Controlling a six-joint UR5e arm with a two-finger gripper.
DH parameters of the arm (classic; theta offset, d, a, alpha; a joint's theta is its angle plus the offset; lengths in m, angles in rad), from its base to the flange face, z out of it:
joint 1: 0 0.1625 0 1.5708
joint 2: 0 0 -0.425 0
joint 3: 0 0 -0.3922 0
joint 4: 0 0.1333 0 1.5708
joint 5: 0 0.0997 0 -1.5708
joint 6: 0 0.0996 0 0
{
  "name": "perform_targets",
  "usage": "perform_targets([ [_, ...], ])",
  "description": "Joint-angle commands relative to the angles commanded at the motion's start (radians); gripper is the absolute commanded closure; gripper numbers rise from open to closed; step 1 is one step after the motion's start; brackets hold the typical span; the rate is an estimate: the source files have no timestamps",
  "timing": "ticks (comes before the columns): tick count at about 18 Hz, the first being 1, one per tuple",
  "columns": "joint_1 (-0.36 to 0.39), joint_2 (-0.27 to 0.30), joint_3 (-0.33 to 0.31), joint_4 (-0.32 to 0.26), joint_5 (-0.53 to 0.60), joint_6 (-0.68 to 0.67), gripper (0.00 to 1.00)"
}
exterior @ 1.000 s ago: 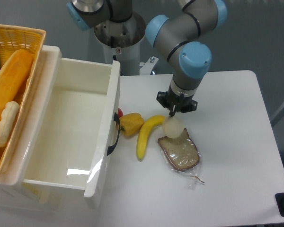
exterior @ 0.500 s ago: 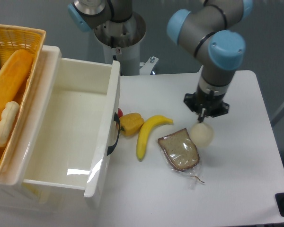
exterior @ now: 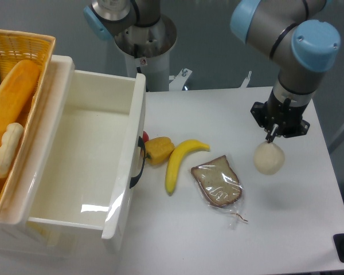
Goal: Pick up the pear
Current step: 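Lift the pear and carry it away from the bagged bread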
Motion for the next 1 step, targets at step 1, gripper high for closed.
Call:
perform_targets([
  [1, -0.002, 0.002, -0.008, 0.002, 0.002, 0.0, 1.0],
])
